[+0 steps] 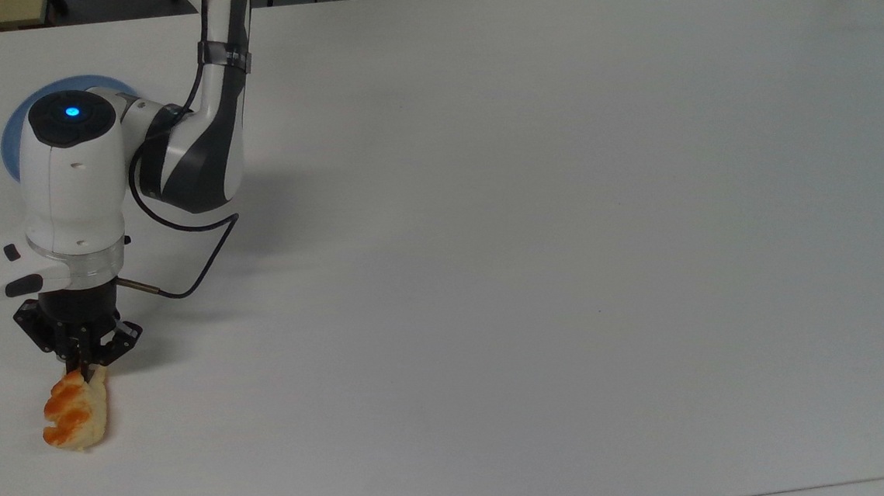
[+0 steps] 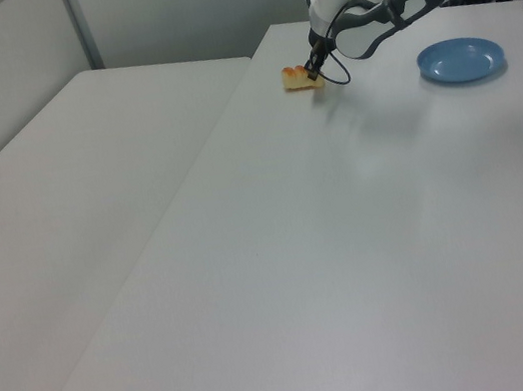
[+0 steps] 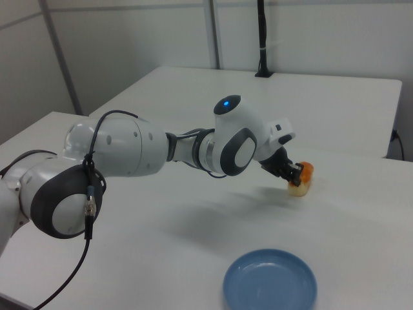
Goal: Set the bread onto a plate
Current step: 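Lift the bread roll and carry it over the blue plate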
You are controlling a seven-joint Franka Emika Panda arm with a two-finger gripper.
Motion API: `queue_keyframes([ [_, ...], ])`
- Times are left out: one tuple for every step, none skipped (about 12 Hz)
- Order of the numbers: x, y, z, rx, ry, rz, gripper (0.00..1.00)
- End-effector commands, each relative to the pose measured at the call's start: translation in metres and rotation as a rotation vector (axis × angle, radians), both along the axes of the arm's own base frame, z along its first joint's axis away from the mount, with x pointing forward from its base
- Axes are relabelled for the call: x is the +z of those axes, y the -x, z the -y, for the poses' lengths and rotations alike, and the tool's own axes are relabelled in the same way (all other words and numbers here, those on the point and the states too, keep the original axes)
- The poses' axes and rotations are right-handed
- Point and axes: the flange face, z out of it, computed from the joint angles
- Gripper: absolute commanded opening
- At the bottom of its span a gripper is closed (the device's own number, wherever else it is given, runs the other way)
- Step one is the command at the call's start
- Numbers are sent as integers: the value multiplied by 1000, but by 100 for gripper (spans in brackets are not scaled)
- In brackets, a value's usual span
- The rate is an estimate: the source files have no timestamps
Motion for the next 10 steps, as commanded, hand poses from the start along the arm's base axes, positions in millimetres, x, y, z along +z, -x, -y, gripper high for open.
queue_keyframes([
  [40,13,11,-10,11,23,5],
  [57,20,10,-4,10,21,5],
  [74,28,7,6,12,18,5],
  [84,35,-3,32,8,8,5],
  [95,47,-7,52,10,-5,5],
  [113,61,-12,51,4,-9,5],
  [135,81,-16,43,-8,-35,5],
  [161,99,-20,36,-27,-77,5],
  [185,114,-27,31,-58,-150,5],
  [203,129,-35,37,-92,-214,5],
])
